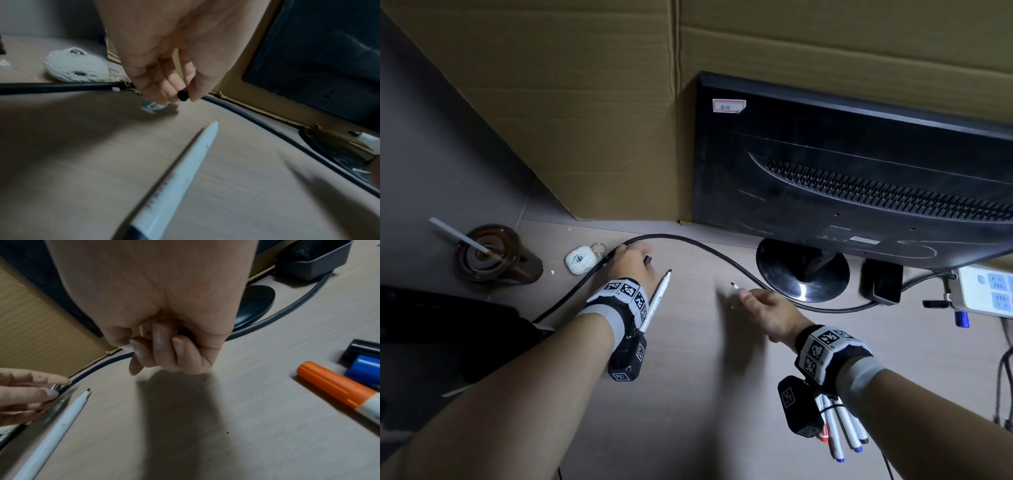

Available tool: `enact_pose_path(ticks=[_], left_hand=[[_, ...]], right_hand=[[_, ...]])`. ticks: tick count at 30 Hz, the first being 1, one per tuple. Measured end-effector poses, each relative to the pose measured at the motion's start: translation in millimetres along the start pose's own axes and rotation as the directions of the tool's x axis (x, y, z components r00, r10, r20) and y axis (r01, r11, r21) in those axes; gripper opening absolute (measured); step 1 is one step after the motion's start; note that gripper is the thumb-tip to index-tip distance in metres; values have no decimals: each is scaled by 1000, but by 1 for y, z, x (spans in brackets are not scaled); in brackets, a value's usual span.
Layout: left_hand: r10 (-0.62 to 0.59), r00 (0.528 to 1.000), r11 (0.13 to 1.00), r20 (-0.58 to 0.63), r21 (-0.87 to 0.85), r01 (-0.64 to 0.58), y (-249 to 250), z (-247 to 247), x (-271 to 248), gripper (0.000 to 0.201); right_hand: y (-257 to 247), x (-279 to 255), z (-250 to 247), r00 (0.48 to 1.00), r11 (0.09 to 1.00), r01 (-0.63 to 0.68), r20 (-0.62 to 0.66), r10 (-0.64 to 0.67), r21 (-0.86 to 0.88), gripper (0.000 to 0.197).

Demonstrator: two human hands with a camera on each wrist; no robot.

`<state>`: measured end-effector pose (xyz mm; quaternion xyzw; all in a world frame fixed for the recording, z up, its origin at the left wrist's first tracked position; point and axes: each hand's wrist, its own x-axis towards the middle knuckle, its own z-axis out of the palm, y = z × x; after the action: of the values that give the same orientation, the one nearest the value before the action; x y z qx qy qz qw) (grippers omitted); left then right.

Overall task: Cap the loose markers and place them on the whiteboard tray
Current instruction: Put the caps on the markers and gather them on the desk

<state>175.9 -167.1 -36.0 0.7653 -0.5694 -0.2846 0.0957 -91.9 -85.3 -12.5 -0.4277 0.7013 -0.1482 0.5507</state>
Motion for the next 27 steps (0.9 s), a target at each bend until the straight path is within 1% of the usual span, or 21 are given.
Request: enact_pose_path(ticks=[2,4,8,10,12,17,21,24,27], left_hand=[[60,998,994,11,-93,-59,1,-5,-4,33],[103,992,978,75,-188,-87,4,-7,-13,35],[151,966,939,209,-337,-74,15,-5,-41,35],[191,951,930,244,-356,-95,19,-2,-56,43],[235,937,918,259,-376,-127,24,2,-71,46],[283,920,902,272,-400,-159,45,10,-107,35],[270,921,892,280,-433,-130,60,18,-132,33],[283,915,878,288,-463,-126,72,22,-148,32],[278,915,794,294,-606,-47,87,26,-164,26]], right_hand=[[-7,-6,1,999,995,36,27,-39,95,25],[-12,-12,1,995,983,84,44,-92,162,21],[-18,-27,-7,986,979,150,47,-158,142,22],[-16,-38,-14,980,976,181,62,-190,125,23],[-13,-49,-22,975,973,201,75,-210,115,23],[0,-75,-43,965,964,233,96,-246,128,20],[16,-90,-61,958,961,256,105,-267,106,18],[23,-98,-76,958,962,262,98,-268,73,18],[32,-110,-93,954,957,273,101,-282,92,21]])
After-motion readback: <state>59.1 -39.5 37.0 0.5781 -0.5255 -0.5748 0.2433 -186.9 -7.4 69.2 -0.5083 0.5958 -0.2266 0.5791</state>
